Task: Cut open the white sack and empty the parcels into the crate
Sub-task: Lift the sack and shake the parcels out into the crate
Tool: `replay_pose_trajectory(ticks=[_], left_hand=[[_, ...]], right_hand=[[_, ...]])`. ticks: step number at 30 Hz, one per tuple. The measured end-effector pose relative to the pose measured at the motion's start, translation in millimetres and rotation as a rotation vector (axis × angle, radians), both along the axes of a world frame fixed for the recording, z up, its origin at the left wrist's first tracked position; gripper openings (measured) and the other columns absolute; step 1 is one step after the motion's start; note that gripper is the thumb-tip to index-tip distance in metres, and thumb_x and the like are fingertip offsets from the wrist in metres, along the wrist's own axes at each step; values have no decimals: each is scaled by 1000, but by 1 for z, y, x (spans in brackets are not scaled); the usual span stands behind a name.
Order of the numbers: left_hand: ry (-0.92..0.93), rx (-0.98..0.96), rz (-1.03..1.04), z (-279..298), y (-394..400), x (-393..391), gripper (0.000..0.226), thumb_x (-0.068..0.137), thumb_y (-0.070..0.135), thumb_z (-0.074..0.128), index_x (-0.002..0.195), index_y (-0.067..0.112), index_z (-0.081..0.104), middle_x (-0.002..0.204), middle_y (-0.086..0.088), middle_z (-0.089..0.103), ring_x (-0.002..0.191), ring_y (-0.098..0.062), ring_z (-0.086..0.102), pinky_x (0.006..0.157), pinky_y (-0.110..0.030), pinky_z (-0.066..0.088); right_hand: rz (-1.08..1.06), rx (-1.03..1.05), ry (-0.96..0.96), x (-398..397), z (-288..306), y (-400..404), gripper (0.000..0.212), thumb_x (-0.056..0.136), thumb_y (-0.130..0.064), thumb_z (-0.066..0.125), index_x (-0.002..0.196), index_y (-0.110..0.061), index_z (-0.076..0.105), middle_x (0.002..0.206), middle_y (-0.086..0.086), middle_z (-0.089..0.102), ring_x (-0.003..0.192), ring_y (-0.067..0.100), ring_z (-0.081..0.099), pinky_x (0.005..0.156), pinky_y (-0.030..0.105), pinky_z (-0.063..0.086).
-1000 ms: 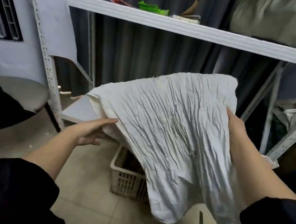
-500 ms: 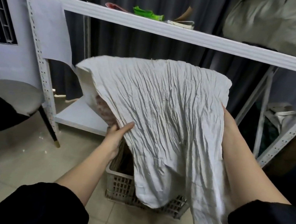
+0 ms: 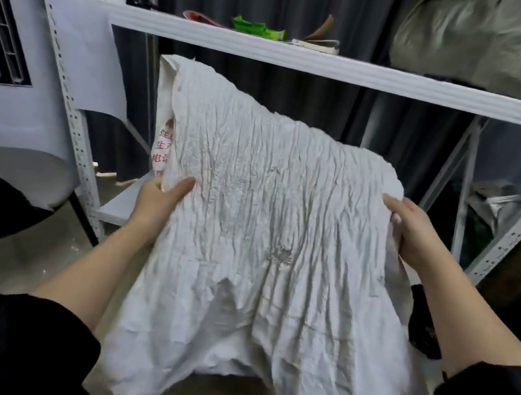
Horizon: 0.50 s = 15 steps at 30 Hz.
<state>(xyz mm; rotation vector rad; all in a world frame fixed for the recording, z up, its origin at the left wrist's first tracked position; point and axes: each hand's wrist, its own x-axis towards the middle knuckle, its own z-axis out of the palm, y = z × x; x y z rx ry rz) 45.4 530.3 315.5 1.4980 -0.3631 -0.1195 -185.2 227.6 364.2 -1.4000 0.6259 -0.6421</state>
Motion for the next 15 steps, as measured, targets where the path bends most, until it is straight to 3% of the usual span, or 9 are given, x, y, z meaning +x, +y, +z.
replay_pose_trajectory(ticks=[3,6,9,11,13,15], left_hand=[[-31,14,119,3,10,6,32,89,25,65,117,10,62,102,-1,64,89,-15,60,80,-25,44],[-11,37,190,-3,28,18,29,90,22,65,115,9,63,92,-1,64,90,-21,61,78,-27,46],[6,92,195,-11,44,25,23,89,18,66,109,9,64,83,0,62,74,-14,58,66,-22,46],[22,109,172,-16,48,26,24,86,18,70,107,9,65,93,-5,65,71,-11,57,72,-25,47],[11,143,169,-16,46,23,21,83,19,73,99,14,62,98,-6,64,83,-19,60,77,-28,47],[-3,172,194,-15,40,23,37,81,17,74,105,17,46,108,-3,53,97,-19,53,80,-30,43]], right_hand=[[56,-189,153,-5,-14,-4,21,88,-24,66,106,-15,62,106,6,70,90,20,68,72,29,55],[-147,-348,267,-12,-32,-14,16,87,-29,64,99,-19,62,101,2,69,89,20,65,80,36,52],[-222,-373,310,-19,-42,-19,16,90,-22,61,103,-11,60,98,4,64,84,19,61,74,33,47],[-259,-384,301,-19,-49,-20,17,92,-18,58,105,-8,59,101,7,63,85,20,59,74,32,45],[-359,-414,272,-16,-55,-18,20,93,-18,56,109,-6,58,105,10,62,90,21,57,75,32,43],[-447,-351,221,-8,-57,-14,29,93,-16,56,120,-6,51,111,9,57,93,21,53,73,29,41]])
